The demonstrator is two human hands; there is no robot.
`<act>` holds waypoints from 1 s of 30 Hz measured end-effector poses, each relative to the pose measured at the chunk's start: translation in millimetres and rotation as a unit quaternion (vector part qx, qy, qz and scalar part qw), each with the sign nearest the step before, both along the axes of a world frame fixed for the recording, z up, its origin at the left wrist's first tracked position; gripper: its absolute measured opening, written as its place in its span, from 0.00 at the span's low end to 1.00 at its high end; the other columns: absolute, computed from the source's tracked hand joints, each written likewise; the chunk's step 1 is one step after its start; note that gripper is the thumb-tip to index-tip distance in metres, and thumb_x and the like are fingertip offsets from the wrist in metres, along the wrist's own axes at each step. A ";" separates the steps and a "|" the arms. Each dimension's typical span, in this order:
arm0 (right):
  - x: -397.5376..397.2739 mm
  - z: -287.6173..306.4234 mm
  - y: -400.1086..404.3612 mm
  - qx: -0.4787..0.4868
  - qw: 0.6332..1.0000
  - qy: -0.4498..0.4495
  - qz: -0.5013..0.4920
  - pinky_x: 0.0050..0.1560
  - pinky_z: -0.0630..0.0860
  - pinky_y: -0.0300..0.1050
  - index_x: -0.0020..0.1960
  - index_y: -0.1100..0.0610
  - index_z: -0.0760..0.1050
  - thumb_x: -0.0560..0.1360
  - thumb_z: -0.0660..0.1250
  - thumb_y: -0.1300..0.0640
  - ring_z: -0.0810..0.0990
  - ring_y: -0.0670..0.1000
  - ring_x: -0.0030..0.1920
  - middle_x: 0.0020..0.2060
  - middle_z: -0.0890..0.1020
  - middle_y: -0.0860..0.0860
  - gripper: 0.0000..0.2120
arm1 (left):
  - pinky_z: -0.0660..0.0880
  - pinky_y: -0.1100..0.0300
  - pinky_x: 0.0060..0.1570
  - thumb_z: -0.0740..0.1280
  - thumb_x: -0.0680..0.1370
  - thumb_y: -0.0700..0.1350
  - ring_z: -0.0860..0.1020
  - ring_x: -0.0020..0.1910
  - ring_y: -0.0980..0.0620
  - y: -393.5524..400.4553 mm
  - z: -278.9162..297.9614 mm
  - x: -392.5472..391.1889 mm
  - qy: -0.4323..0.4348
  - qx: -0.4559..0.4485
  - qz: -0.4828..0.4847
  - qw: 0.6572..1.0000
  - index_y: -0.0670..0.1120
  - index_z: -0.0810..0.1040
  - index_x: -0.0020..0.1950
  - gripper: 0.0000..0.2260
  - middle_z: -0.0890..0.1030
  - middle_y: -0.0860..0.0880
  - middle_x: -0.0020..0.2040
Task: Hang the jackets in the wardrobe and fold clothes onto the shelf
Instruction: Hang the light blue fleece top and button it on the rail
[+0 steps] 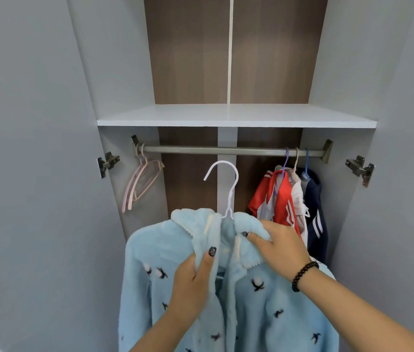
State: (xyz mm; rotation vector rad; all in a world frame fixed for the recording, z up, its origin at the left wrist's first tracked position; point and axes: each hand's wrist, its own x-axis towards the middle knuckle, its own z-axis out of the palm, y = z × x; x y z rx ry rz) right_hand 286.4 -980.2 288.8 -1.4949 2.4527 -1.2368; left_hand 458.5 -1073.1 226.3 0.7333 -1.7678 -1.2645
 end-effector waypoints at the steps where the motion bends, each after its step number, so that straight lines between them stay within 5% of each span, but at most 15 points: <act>1: 1.2 -1.4 -1.3 0.004 1.000 -0.004 -0.006 0.40 0.77 0.50 0.46 0.49 0.81 0.75 0.67 0.50 0.79 0.48 0.39 0.36 0.82 0.45 0.06 | 0.68 0.68 0.32 0.60 0.74 0.66 0.71 0.29 0.57 -2.1 -4.1 2.4 -0.002 0.021 -0.008 1.000 0.46 0.74 0.34 0.24 0.73 0.55 0.28; 5: 1.7 -12.3 -6.1 0.011 0.998 -0.040 -0.036 0.39 0.78 0.50 0.41 0.46 0.79 0.74 0.68 0.50 0.79 0.47 0.38 0.34 0.81 0.45 0.04 | 0.66 0.66 0.30 0.61 0.70 0.69 0.68 0.28 0.55 -18.2 -13.8 10.0 -0.028 0.096 -0.036 0.994 0.49 0.71 0.32 0.23 0.70 0.51 0.28; 8: -2.2 -22.2 -10.1 0.000 0.993 -0.102 -0.057 0.39 0.78 0.49 0.38 0.49 0.80 0.73 0.69 0.52 0.80 0.48 0.37 0.33 0.82 0.47 0.05 | 0.70 0.69 0.29 0.72 0.69 0.62 0.75 0.28 0.58 -36.2 -14.9 9.5 -0.084 0.108 -0.077 0.988 0.50 0.78 0.34 0.16 0.79 0.54 0.30; 12: -17.4 -28.1 -17.3 -0.033 0.983 -0.151 -0.098 0.28 0.67 0.32 0.34 0.60 0.77 0.72 0.70 0.56 0.72 0.40 0.27 0.26 0.76 0.47 0.12 | 0.70 0.70 0.27 0.77 0.70 0.47 0.78 0.29 0.63 -67.0 -2.2 -3.8 -0.103 0.041 -0.081 0.991 0.53 0.81 0.38 0.05 0.82 0.60 0.32; 17: -56.0 -25.5 -32.7 -0.068 0.946 -0.293 -0.125 0.37 0.70 0.43 0.37 0.69 0.76 0.72 0.72 0.59 0.73 0.51 0.33 0.30 0.77 0.57 0.13 | 0.62 0.70 0.23 0.71 0.77 0.50 0.67 0.21 0.61 -78.6 -0.6 -38.6 -0.112 -0.023 -0.119 0.986 0.50 0.75 0.30 0.15 0.72 0.56 0.23; 20: -87.0 -27.5 -44.9 -0.071 0.915 -0.379 -0.119 0.53 0.77 0.56 0.49 0.78 0.72 0.70 0.74 0.60 0.76 0.62 0.39 0.51 0.76 0.74 0.22 | 0.63 0.71 0.24 0.71 0.76 0.51 0.69 0.22 0.61 -89.5 -13.1 -63.5 -0.136 -0.059 -0.114 0.982 0.50 0.76 0.30 0.15 0.73 0.56 0.23; 22: -105.6 -27.7 -58.5 -0.064 0.911 -0.388 -0.124 0.51 0.75 0.53 0.45 0.69 0.77 0.70 0.75 0.60 0.75 0.58 0.40 0.53 0.75 0.73 0.13 | 0.62 0.71 0.23 0.72 0.75 0.50 0.69 0.21 0.62 -100.1 -22.6 -77.9 -0.138 -0.039 -0.110 0.984 0.54 0.76 0.28 0.15 0.73 0.57 0.22; 24: -125.2 -25.4 -76.3 -0.060 0.907 -0.397 -0.128 0.44 0.72 0.47 0.40 0.61 0.76 0.69 0.75 0.60 0.75 0.53 0.38 0.44 0.80 0.71 0.08 | 0.63 0.68 0.23 0.74 0.74 0.50 0.67 0.20 0.61 -115.5 -25.3 -93.5 -0.141 0.013 -0.098 0.985 0.52 0.79 0.30 0.13 0.72 0.57 0.22; 26: -143.9 -20.3 -95.6 -0.054 0.910 -0.392 -0.127 0.42 0.72 0.46 0.38 0.60 0.77 0.68 0.76 0.59 0.76 0.52 0.36 0.37 0.81 0.62 0.08 | 0.62 0.66 0.23 0.76 0.71 0.51 0.66 0.20 0.60 -138.2 -21.7 -114.6 -0.145 0.043 -0.066 0.986 0.48 0.79 0.29 0.14 0.71 0.57 0.21; 30: -186.0 -11.7 -125.7 -0.068 0.899 -0.411 -0.134 0.52 0.79 0.54 0.47 0.68 0.80 0.68 0.76 0.59 0.81 0.56 0.40 0.45 0.84 0.63 0.14 | 0.60 0.70 0.21 0.77 0.70 0.52 0.67 0.19 0.61 -171.7 -8.2 -161.7 -0.152 -0.004 -0.041 0.987 0.57 0.74 0.22 0.19 0.70 0.59 0.20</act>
